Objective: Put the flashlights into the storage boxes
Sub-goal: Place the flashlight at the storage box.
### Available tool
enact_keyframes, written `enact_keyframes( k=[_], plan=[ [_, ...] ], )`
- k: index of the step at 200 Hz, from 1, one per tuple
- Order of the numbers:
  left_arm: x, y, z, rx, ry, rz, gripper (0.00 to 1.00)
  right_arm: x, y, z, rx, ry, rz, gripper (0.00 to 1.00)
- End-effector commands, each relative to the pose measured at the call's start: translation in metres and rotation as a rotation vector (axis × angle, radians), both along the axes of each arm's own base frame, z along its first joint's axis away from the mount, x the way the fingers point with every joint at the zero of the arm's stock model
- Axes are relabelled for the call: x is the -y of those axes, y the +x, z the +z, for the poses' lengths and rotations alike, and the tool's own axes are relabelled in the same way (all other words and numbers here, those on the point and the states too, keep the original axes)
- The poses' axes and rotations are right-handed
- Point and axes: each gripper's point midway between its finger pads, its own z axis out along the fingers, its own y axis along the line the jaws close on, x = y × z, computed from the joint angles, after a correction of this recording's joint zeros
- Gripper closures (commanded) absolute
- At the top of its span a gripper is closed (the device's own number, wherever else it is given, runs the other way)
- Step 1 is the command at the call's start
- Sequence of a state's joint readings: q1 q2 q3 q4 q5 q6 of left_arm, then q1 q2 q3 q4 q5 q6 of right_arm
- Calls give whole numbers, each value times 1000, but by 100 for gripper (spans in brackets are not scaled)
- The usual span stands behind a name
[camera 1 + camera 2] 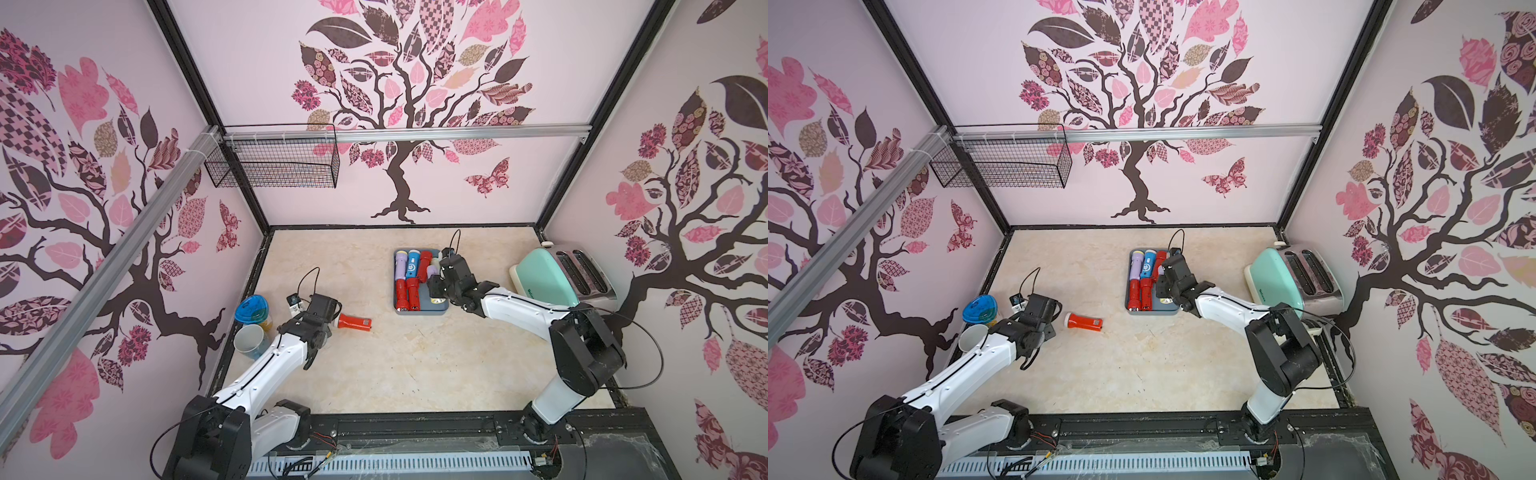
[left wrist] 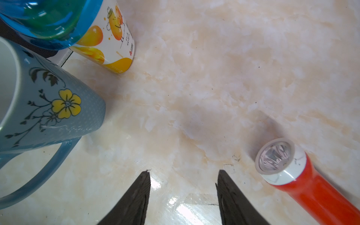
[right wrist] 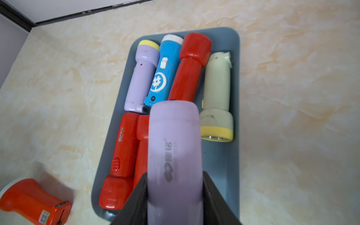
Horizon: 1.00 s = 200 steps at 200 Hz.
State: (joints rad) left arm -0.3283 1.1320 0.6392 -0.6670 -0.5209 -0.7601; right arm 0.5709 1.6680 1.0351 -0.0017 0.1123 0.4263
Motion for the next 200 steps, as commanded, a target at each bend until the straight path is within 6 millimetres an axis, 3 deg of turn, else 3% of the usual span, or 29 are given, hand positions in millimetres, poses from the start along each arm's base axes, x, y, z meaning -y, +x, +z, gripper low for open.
enact_keyframes(
  k=[1,60,99,120,148,200],
  plan=[
    [-1,-4,-5,-12,8,0,42,-14,6,-10,-12,28,16,66],
    [-1,-3,-6,-14,10,-2,42,-21,16,-45,-107,70,-55,62],
    [-1,-3,-6,-16,10,-2,42,-28,15,-47,-131,101,-46,45],
    [-1,-3,-6,-14,10,-2,42,-28,12,-44,-137,103,-39,35],
    [-1,-3,-5,-13,9,-2,42,-23,12,-33,-115,88,-46,33],
    [-1,-3,-5,-11,9,-3,42,-26,31,9,-27,66,-44,32]
  ],
)
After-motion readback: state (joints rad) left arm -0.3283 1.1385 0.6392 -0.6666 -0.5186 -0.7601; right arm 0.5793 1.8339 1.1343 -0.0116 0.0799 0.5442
